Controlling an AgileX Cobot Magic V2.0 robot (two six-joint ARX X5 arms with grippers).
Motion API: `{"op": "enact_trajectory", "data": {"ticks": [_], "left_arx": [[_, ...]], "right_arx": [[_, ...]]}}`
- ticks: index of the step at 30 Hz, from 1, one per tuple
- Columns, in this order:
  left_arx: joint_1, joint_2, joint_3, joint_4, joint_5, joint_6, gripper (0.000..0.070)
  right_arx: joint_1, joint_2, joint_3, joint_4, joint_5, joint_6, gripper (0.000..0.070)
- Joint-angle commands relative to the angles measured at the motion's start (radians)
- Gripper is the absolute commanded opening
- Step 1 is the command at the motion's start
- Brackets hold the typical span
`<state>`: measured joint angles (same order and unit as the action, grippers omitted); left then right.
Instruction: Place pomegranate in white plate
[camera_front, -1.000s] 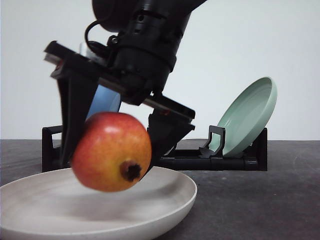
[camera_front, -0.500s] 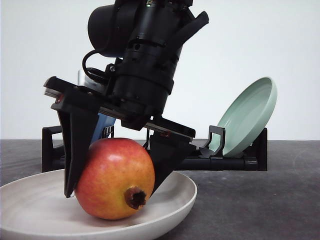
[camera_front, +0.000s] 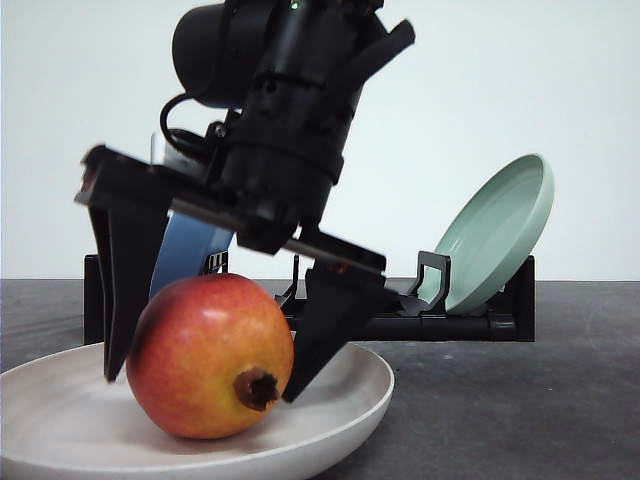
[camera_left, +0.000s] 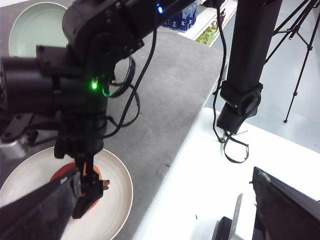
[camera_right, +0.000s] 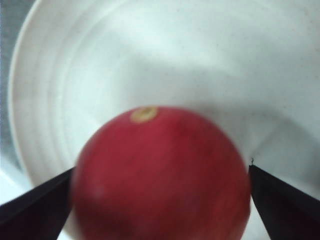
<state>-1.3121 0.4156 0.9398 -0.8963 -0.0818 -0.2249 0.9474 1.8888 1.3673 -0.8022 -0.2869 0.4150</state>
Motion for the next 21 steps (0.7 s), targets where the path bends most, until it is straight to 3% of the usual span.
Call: {"op": "enact_trajectory", "data": {"ticks": [1, 6, 13, 21], "left_arx": [[-0.014, 0.002, 0.015, 0.007, -0.003, 0.009, 0.0675], [-0.014, 0.002, 0.015, 0.007, -0.004, 0.002, 0.0675], [-0.014, 0.002, 0.015, 0.007, -0.004, -0.005, 0.0674], [-0.014, 0.002, 0.015, 0.008, -0.012, -0.004, 0.0673]], "right_arx": [[0.011, -0.025, 0.045, -0.015, 0.001, -0.02, 0.07], [0.01, -0.143, 0.074, -0.123, 0.025, -0.06, 0.07], [0.012, -0.382, 0.072, -0.333, 0.242, -0.065, 0.07], [0.012, -0.686, 0.069, -0.471, 0.39, -0.062, 0.07]]}}
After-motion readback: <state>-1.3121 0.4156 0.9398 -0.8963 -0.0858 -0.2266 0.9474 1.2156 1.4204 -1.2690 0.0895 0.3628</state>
